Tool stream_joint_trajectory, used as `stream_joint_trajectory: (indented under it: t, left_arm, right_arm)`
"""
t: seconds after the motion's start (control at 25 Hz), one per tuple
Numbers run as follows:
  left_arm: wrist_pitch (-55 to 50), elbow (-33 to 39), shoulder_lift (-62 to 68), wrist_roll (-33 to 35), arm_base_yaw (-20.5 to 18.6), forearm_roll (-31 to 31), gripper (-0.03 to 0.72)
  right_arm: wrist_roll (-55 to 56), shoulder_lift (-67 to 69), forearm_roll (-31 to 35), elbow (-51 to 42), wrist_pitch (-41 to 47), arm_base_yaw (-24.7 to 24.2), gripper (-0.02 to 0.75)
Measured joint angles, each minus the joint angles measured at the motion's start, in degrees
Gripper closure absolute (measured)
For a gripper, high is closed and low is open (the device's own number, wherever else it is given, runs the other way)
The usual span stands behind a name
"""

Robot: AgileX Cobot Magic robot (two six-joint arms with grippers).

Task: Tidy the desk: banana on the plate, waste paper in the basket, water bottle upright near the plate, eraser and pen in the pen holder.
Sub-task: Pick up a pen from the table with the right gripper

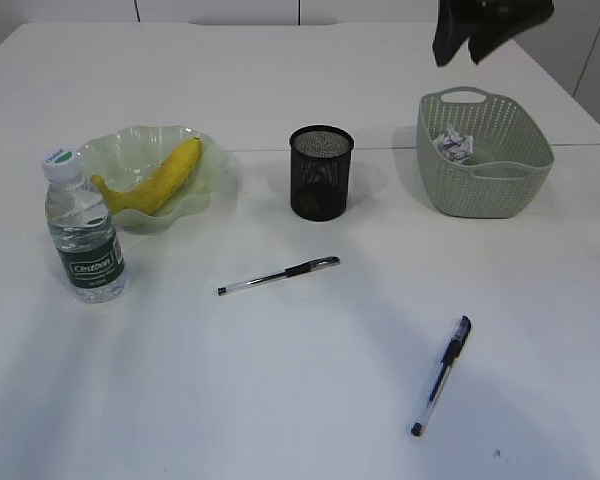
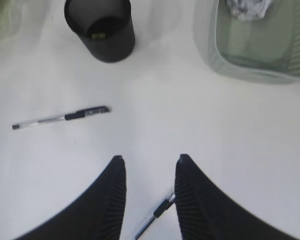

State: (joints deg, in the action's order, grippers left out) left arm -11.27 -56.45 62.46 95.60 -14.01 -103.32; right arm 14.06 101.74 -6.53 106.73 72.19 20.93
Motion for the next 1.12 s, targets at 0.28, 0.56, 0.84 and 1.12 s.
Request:
stream_joint_trajectory:
  t: [0.28,0.56,0.84,1.12]
  left_arm:
    - [0.0,0.0,0.0,0.0,0.14,0.0,0.449]
    - [0.0,0.0,0.0,0.0,3.49,0.0,0.449]
    - [0.0,0.0,0.0,0.0,4.49,0.0,0.449]
    - [0.0,0.0,0.0,0.0,4.49,-0.11,0.449]
  right_arm:
    - [3.15,-0.86,3.47,-12.88,-0.44,0.0,0.487]
    - [7.05,-0.86,3.1,-23.73,-0.97,0.0,0.487]
    - [18.54,-0.86,1.42,-28.81,-1.65,0.0,0.487]
    - [28.89,-0.96,2.42,-28.81,-6.37,0.0,0.487]
